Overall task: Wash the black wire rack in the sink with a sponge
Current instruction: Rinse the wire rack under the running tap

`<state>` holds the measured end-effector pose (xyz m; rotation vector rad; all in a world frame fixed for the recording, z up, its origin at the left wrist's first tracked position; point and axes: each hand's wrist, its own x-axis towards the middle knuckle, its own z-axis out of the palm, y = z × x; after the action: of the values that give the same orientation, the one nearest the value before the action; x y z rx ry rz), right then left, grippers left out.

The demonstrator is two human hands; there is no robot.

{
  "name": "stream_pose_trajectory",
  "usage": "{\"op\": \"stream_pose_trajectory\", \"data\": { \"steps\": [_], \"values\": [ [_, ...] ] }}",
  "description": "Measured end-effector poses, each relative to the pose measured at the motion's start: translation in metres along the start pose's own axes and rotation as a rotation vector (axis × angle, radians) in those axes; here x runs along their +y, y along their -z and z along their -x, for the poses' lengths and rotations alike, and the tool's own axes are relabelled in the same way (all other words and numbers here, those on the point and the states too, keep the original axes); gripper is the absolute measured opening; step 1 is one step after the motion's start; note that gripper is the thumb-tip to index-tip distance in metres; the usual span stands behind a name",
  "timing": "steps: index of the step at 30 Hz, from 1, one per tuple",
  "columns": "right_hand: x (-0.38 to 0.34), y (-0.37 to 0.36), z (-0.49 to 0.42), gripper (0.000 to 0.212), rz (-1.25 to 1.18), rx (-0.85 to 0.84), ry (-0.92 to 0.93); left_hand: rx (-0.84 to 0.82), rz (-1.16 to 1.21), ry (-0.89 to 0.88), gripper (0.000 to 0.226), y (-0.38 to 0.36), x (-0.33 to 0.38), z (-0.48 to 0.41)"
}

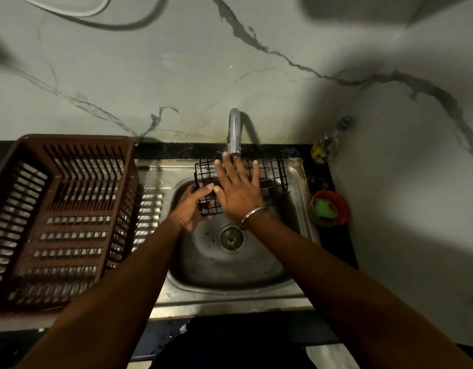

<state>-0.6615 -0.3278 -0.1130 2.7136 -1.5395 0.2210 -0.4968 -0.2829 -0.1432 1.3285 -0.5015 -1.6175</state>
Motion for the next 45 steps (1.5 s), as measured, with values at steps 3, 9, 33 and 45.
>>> {"op": "stream_pose_trajectory", "data": {
  "steps": [3,9,33,45],
  "values": [
    [0.009,0.005,-0.001,0.069,-0.026,0.035,-0.065,-0.002,-0.010,0.009,0.080,-0.003,0.001,-0.007],
    [0.021,0.012,-0.004,0.052,-0.019,0.075,-0.009,-0.019,-0.060,0.013,0.076,-0.014,0.007,-0.012],
    [0.013,-0.020,0.018,0.074,-0.039,0.129,-0.110,0.081,0.087,-0.045,0.087,0.022,0.013,-0.019],
    [0.003,-0.030,0.026,0.074,-0.009,0.103,-0.042,0.091,0.225,-0.018,0.018,0.036,0.000,-0.011]
  ]
}}
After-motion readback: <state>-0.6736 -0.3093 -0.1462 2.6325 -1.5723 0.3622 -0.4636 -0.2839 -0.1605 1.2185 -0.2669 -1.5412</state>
